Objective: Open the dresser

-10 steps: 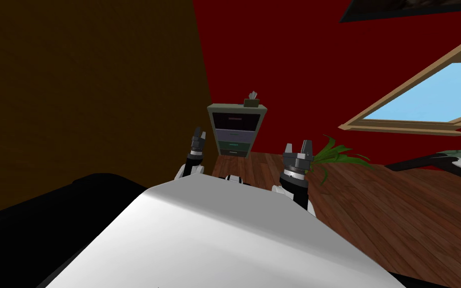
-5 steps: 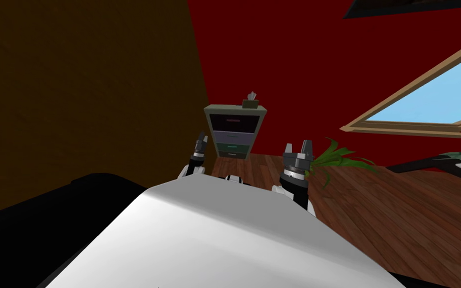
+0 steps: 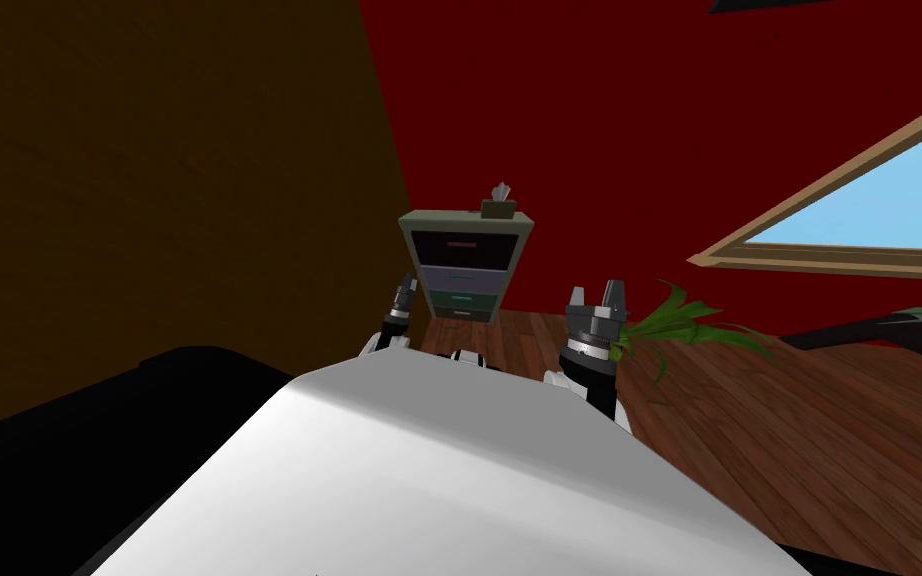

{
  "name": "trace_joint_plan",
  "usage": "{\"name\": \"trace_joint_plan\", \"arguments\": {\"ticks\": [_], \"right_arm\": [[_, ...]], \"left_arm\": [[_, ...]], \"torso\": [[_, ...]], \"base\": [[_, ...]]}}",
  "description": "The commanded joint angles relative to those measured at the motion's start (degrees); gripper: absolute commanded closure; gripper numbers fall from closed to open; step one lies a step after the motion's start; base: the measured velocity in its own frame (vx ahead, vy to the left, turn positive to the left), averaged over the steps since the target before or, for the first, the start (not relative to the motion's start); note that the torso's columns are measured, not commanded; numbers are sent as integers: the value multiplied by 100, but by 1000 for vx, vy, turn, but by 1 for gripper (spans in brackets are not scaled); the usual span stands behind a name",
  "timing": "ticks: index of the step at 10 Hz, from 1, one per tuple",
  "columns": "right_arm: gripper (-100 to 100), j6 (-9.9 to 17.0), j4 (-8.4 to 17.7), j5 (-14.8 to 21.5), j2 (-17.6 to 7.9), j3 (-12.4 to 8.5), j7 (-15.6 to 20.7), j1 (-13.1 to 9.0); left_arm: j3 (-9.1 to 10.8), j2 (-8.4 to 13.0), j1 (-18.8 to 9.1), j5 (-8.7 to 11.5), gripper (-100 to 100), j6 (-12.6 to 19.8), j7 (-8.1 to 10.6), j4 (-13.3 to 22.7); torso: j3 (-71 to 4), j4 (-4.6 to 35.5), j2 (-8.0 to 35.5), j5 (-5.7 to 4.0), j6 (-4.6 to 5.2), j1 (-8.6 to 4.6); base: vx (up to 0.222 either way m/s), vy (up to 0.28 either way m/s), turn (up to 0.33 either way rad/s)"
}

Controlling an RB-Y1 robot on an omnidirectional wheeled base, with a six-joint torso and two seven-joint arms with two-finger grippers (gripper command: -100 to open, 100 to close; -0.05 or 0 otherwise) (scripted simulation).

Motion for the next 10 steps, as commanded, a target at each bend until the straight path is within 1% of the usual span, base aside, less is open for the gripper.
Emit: {"name": "trace_joint_plan", "arguments": {"ticks": [1,2,4,5,8,9,10], "right_arm": [[0,0,0,0,0,0,0,0],[0,0,0,0,0,0,0,0],[0,0,0,0,0,0,0,0],[0,0,0,0,0,0,0,0],[0,0,0,0,0,0,0,0],[0,0,0,0,0,0,0,0],[0,0,0,0,0,0,0,0]], "left_arm": [[21,42,-96,-12,-100,-177,-29,451],[21,42,-96,-12,-100,-177,-29,497],[41,64,-176,-22,-100,-321,-50,889],[41,64,-176,-22,-100,-321,-50,942],[71,62,-300,-36,-100,-541,-82,1557],[71,62,-300,-36,-100,-541,-82,1637],[82,55,-343,-41,-100,-614,-93,1790]], "torso": [[1,1,-1,2,0,4],[-7,-3,-13,0,1,-3],[-4,-2,-9,-3,0,-13],[-10,-4,-19,-3,1,-12],[-8,-3,-16,0,1,-3],[-13,-5,-21,-2,0,-8],[-6,-3,-9,-2,0,-7]], "base": [[120,0,-19],[86,-11,-4],[106,-28,-11],[97,-21,-4],[116,-14,-13],[110,-18,-1],[118,-24,-9]]}}
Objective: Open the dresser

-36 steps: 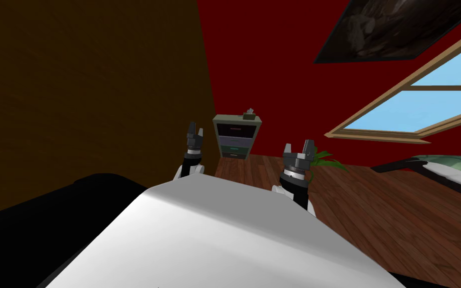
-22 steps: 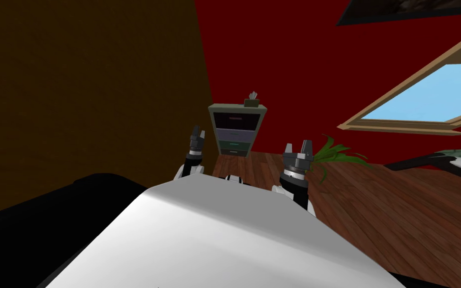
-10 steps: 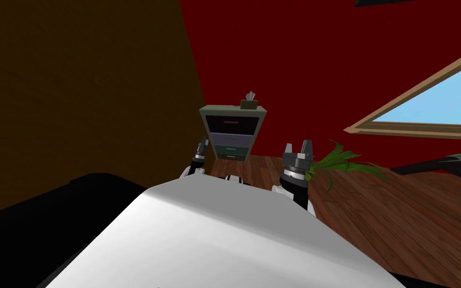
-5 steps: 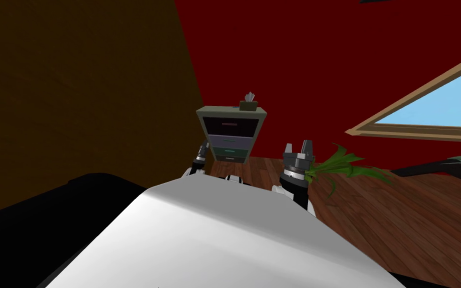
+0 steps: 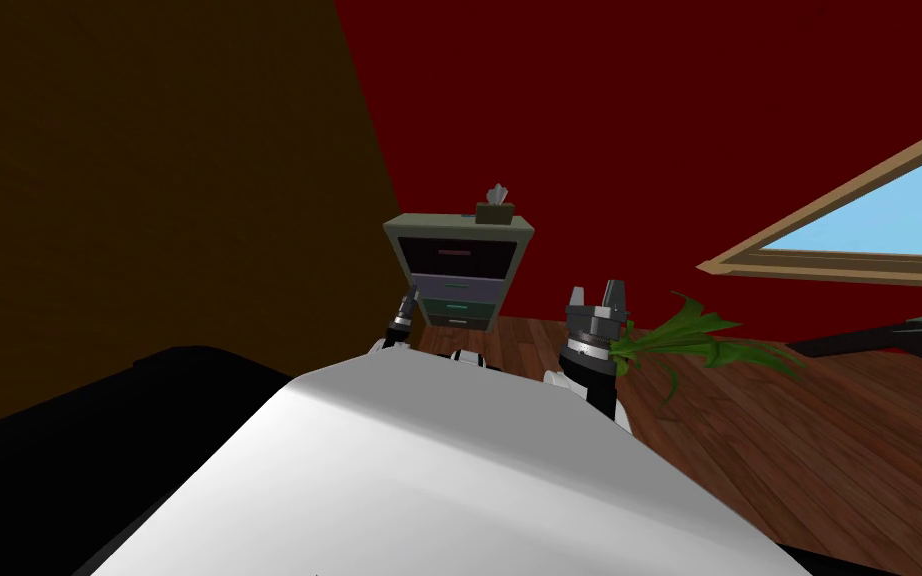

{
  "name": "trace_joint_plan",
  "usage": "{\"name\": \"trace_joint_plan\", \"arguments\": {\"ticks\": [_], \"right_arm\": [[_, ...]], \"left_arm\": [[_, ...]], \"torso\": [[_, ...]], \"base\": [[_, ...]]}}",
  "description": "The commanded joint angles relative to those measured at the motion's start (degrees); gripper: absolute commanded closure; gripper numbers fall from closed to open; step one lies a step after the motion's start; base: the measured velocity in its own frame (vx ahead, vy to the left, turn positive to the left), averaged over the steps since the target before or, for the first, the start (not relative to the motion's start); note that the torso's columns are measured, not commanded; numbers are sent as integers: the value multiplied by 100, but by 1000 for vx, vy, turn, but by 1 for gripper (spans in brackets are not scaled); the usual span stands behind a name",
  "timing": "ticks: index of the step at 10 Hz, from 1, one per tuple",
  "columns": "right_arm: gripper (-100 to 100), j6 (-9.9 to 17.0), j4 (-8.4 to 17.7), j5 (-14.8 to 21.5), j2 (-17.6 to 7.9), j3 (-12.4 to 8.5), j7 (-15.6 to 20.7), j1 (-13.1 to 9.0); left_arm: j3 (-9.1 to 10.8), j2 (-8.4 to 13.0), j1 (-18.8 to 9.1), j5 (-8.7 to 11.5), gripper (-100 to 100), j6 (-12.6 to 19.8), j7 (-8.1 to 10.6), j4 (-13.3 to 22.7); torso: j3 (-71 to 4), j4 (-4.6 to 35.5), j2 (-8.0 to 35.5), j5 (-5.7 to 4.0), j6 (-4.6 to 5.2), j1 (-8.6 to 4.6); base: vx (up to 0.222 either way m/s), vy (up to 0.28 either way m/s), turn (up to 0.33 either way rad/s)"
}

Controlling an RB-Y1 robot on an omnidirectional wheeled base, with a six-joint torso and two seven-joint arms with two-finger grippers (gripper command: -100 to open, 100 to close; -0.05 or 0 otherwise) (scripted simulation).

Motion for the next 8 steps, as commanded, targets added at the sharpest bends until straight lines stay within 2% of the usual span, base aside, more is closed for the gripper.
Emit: {"name": "trace_joint_plan", "arguments": {"ticks": [1,6,8], "right_arm": [[0,0,0,0,0,0,0,0],[0,0,0,0,0,0,0,0],[0,0,0,0,0,0,0,0]], "left_arm": [[11,-17,-80,-8,-100,-112,-24,370],[42,-44,-208,-22,-100,-325,-55,1083],[62,-66,-292,-30,-100,-462,-76,1480]], "torso": [[2,1,0,0,1,-2],[-10,-5,-20,0,0,0],[2,1,1,1,0,0]], "base": [[82,-13,-4],[92,-7,-9],[108,-13,-12]]}}
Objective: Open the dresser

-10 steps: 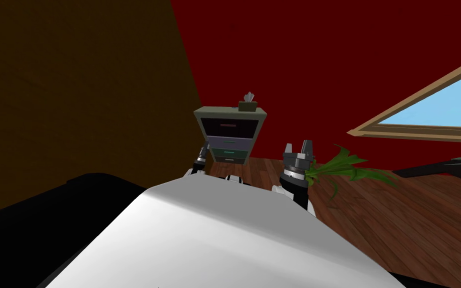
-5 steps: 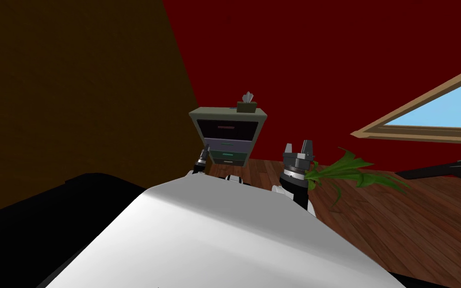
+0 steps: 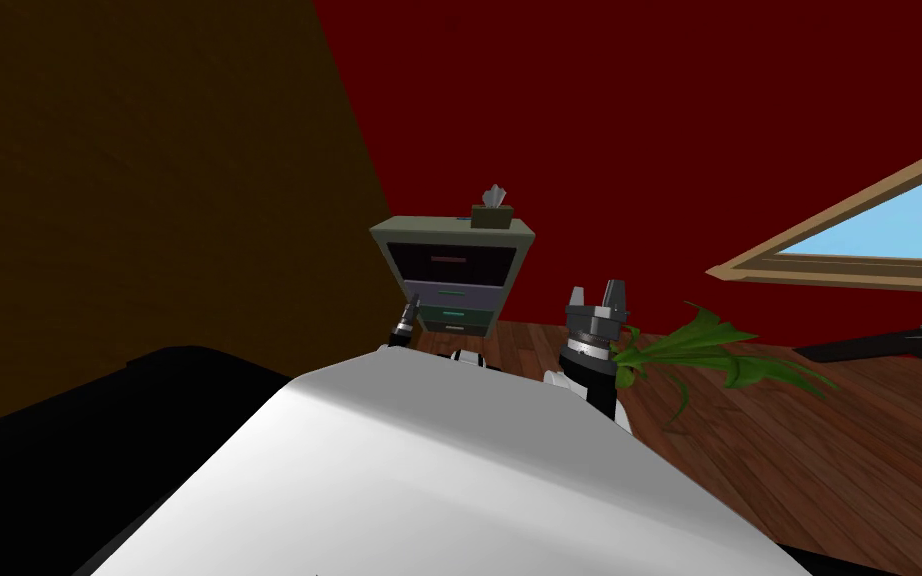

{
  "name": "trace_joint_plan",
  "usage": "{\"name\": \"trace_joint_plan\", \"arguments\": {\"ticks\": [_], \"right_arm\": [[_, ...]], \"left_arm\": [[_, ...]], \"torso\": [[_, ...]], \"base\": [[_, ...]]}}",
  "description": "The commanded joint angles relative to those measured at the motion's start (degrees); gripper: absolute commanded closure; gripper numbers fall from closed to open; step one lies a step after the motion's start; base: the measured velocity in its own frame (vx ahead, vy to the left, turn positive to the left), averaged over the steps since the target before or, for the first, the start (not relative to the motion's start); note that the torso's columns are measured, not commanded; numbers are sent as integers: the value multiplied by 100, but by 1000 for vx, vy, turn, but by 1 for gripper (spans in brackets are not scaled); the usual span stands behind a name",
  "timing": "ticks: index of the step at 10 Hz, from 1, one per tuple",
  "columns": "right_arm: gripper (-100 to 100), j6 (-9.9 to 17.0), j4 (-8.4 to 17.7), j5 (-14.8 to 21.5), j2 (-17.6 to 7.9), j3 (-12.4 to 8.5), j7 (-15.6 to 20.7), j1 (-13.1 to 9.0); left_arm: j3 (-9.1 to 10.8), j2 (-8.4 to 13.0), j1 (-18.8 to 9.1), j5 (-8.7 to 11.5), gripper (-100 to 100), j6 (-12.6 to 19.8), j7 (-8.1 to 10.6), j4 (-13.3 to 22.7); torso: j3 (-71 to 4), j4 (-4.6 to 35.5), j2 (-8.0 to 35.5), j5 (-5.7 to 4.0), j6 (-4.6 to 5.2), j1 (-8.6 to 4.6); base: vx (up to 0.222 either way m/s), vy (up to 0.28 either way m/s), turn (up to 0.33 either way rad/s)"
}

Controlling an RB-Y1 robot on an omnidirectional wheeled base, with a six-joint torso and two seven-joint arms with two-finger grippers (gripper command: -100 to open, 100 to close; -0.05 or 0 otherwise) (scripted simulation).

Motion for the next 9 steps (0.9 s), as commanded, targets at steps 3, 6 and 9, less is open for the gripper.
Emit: {"name": "trace_joint_plan", "arguments": {"ticks": [3,6,9], "right_arm": [[0,0,0,0,0,0,0,0],[0,0,0,0,0,0,0,0],[0,0,0,0,0,0,0,0]], "left_arm": [[20,-37,-87,-13,-100,-183,-31,577],[47,-107,-199,-26,-100,-374,-59,1138],[63,-192,-265,-33,-100,-489,-76,1569]], "torso": [[3,2,4,0,0,-1],[-6,-3,-11,0,0,-3],[2,1,3,3,0,10]], "base": [[80,-17,-5],[101,-24,-12],[99,-4,-6]]}}
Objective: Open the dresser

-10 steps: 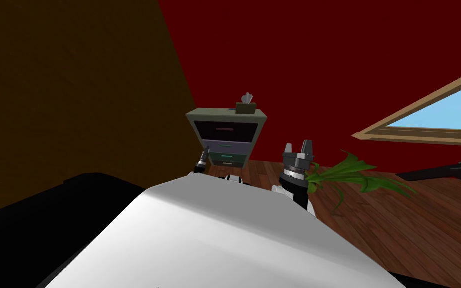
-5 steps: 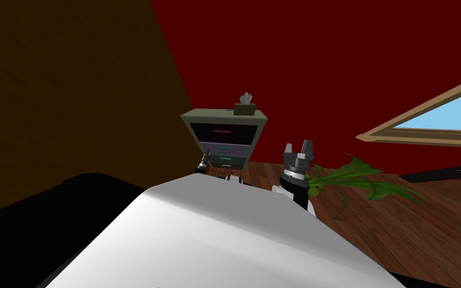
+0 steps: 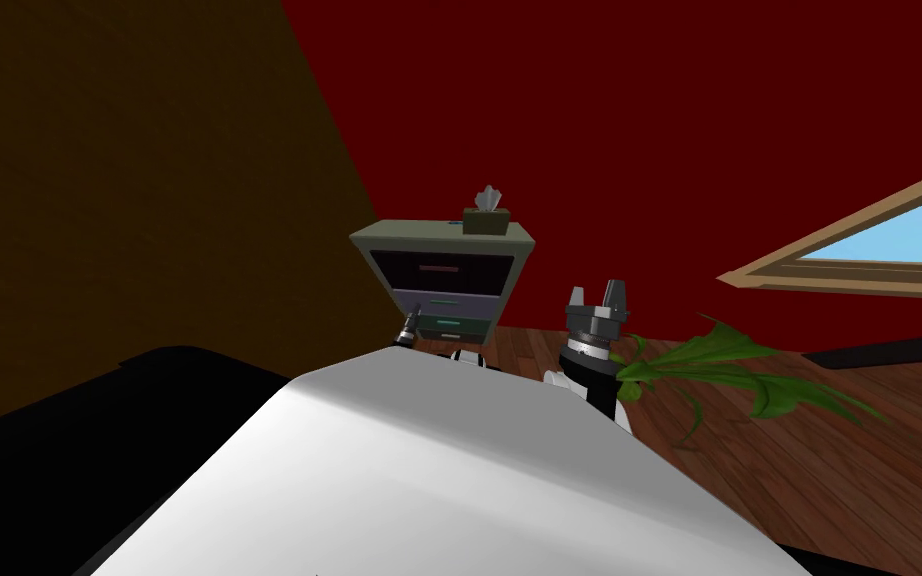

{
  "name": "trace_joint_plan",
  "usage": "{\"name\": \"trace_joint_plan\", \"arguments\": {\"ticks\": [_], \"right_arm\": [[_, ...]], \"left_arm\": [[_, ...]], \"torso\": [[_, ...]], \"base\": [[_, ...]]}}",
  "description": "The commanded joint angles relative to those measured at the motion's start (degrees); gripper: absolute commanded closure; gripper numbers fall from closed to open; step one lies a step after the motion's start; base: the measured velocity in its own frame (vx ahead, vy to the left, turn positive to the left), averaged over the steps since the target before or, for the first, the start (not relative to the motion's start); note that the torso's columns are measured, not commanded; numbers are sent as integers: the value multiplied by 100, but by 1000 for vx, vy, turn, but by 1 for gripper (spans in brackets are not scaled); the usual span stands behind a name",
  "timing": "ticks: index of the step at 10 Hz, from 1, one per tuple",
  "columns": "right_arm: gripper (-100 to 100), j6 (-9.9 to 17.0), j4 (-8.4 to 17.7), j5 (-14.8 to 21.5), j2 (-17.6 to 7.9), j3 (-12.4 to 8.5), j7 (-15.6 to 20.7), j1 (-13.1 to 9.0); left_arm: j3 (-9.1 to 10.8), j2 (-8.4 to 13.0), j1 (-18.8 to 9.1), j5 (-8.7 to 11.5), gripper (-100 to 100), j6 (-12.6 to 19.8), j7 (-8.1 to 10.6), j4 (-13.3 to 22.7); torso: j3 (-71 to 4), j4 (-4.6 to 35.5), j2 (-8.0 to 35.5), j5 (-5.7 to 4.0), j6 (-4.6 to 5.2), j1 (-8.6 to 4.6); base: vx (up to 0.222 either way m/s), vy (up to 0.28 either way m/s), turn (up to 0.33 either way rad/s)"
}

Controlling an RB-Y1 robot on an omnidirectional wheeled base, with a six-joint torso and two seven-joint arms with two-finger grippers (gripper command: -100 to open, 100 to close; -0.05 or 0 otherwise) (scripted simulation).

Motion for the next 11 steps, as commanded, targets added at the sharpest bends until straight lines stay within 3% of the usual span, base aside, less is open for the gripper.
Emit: {"name": "trace_joint_plan", "arguments": {"ticks": [1,3,8,11], "right_arm": [[0,0,0,0,0,0,0,0],[0,0,0,0,0,0,0,0],[0,0,0,0,0,0,0,0],[0,0,0,0,0,0,0,-1]], "left_arm": [[9,-147,-59,-16,-100,-115,-34,394],[16,-221,-87,-19,-100,-161,-41,562],[37,-764,-177,-28,-100,-309,-63,1062],[65,-649,-335,-6,-100,-41,-25,927]], "torso": [[-1,0,-3,-1,0,-5],[1,0,4,-4,0,-12],[-3,-1,-4,-3,0,-11],[1,1,0,-2,1,-7]], "base": [[109,2,-10],[64,-8,-4],[73,-10,-6],[30,-6,0]]}}
